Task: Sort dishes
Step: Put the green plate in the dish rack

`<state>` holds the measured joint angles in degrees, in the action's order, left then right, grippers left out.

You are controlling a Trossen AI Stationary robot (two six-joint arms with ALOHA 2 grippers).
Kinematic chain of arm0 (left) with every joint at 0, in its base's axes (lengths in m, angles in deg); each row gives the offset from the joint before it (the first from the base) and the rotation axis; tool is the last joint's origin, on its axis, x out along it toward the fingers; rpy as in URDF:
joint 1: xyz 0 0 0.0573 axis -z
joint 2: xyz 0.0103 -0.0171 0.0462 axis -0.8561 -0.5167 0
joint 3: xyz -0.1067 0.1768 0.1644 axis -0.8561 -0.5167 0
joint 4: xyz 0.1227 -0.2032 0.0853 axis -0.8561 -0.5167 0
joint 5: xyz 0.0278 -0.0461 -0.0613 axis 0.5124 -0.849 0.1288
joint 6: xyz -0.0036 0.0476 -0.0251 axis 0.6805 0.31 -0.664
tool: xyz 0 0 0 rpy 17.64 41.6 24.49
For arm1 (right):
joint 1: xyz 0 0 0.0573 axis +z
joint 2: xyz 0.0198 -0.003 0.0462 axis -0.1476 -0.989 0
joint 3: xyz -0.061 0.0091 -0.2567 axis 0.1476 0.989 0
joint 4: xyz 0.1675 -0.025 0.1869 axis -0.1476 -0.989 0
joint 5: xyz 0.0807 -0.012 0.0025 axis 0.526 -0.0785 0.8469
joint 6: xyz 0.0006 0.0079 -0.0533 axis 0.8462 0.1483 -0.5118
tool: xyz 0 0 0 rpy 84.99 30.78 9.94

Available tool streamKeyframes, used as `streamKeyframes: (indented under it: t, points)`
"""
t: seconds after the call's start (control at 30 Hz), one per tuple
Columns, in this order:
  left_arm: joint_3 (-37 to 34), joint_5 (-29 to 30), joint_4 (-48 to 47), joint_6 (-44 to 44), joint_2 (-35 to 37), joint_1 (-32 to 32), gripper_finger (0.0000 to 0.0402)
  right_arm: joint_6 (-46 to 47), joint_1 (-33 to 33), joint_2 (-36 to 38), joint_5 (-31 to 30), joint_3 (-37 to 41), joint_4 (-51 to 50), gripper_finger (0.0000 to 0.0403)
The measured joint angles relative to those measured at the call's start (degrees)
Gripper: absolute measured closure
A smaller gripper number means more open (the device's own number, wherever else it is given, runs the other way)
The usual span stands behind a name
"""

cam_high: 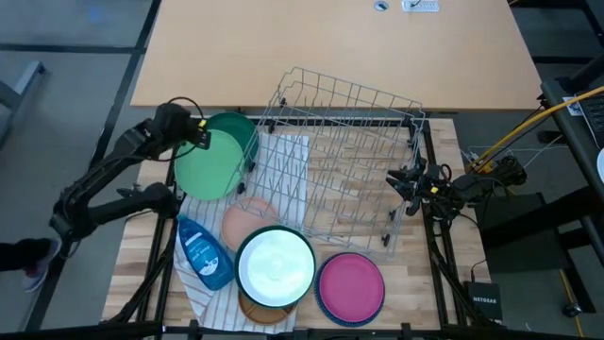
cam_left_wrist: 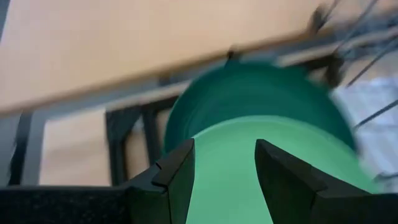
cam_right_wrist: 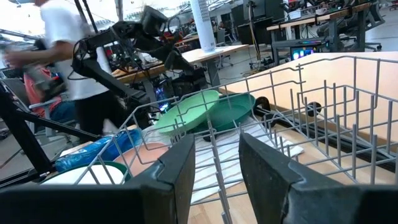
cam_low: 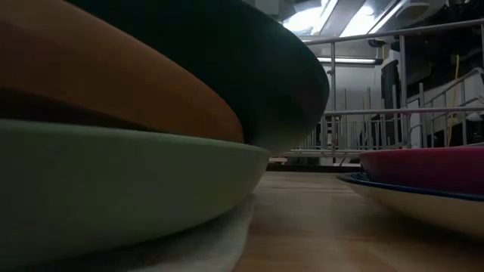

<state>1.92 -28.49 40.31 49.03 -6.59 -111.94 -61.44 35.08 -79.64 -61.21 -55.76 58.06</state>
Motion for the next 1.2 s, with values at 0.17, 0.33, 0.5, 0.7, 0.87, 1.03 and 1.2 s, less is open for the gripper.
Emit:
streamKeyframes:
  t: [0.17, 0.33, 0.5, 0.7, 0.87, 1.03, 1.2]
  points:
    - [0.0, -0.3, -5.4, 0.4, -4.3, -5.0, 0.0245, 0.0, 0.0, 0.0, 0.0, 0.0, -1.3, 0.0274]
    - [0.0, -3.8, -6.7, 4.1, -9.9, -7.9, 0.0245, 0.0, 0.0, 0.0, 0.0, 0.0, -2.1, 0.0274]
    - [0.0, -2.7, -7.9, 5.0, -13.9, -9.1, 0.0245, 0.0, 0.0, 0.0, 0.0, 0.0, -2.5, 0.0274]
    - [0.0, -2.2, -9.3, 8.2, -15.9, -11.3, 0.0245, 0.0, 0.0, 0.0, 0.0, 0.0, -2.7, 0.0274]
    - [0.0, -2.1, -9.4, 10.0, -18.3, -14.2, 0.0245, 0.0, 0.0, 0.0, 0.1, 0.0, -2.9, 0.0274]
    - [0.0, -2.1, -9.8, 11.1, -21.1, -16.5, 0.0245, 0.0, 0.0, 0.0, 0.1, 0.0, -2.9, 0.0274]
    - [0.0, -2.1, -10.0, 11.1, -23.6, -17.8, 0.0245, 0.0, 0.0, 0.0, 0.1, 0.0, -3.4, 0.0274]
